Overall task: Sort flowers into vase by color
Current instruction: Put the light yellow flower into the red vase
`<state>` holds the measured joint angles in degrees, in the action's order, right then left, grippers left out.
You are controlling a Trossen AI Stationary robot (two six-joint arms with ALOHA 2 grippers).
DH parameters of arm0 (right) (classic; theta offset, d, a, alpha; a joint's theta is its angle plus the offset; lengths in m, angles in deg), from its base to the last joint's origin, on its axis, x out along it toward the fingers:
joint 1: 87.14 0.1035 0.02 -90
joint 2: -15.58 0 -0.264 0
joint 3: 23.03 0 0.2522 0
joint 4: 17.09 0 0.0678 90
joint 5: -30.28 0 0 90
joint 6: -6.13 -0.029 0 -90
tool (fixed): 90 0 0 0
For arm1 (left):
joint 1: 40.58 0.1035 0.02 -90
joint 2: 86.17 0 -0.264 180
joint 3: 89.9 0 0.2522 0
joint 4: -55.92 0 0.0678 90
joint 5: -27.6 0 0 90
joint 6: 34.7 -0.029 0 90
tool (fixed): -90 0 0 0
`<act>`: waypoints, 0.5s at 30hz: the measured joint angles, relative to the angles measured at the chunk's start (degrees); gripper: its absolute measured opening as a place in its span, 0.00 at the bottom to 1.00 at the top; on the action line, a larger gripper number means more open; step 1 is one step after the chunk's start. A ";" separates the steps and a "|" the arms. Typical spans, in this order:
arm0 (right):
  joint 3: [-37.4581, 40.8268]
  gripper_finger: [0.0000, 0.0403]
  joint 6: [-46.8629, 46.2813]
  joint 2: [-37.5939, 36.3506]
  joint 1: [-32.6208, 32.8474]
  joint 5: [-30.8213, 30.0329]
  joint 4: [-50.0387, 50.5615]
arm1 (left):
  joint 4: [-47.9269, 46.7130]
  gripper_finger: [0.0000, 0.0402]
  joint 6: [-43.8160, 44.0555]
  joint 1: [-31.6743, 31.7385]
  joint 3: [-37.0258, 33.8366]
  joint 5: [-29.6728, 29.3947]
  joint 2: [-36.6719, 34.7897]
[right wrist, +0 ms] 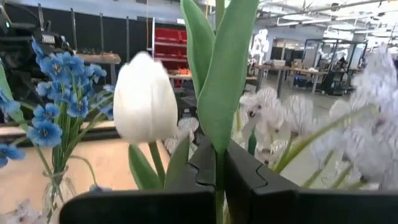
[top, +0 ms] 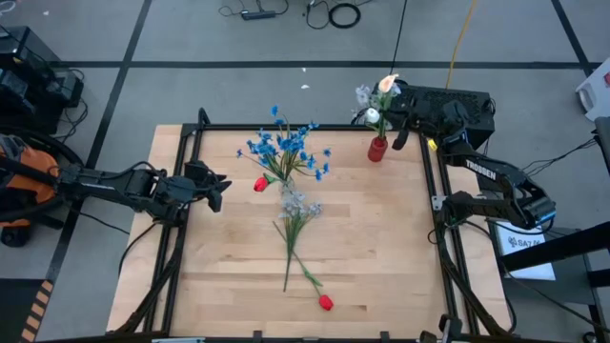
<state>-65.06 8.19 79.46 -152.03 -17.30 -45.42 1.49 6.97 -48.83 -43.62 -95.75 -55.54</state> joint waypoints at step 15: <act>16.93 0.00 -2.42 0.00 0.00 -5.16 -16.97 | -0.01 0.35 -0.02 0.00 0.00 0.03 0.00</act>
<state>-48.13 5.77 79.46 -152.03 -22.47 -62.39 1.48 6.95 -48.83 -43.62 -95.72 -55.54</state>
